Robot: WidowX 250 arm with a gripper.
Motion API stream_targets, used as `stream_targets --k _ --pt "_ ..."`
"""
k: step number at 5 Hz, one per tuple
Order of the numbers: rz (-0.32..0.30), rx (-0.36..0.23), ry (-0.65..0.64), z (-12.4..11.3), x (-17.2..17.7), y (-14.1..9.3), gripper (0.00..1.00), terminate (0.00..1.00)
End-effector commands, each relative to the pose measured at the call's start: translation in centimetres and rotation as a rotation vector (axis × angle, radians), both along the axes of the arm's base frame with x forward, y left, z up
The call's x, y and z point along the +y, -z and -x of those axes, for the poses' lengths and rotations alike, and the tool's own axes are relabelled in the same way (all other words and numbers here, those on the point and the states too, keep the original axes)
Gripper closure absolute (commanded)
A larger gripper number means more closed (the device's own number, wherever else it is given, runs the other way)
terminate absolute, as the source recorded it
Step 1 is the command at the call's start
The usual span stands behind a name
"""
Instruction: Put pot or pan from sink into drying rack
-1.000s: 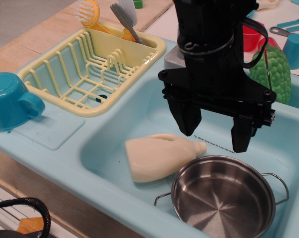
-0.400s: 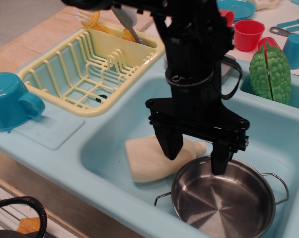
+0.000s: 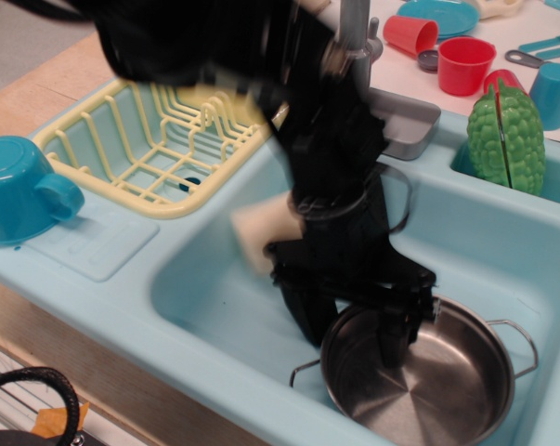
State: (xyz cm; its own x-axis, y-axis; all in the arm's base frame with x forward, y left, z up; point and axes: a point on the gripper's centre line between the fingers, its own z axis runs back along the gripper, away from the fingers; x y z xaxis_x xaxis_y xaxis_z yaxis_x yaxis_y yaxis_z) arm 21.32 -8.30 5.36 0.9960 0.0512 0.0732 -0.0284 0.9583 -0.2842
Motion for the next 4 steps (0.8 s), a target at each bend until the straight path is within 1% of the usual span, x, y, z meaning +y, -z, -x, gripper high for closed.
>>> stream_targets --k 1,3,4 --pt "0.023 -0.029 0.003 0.3 -0.4 0.2 1.00 0.00" --pt "0.012 -0.036 0.006 0.2 -0.7 -0.6 1.00 0.00" --pt "-0.023 -0.004 0.019 -1.3 0.1 -3.0 1.00 0.00"
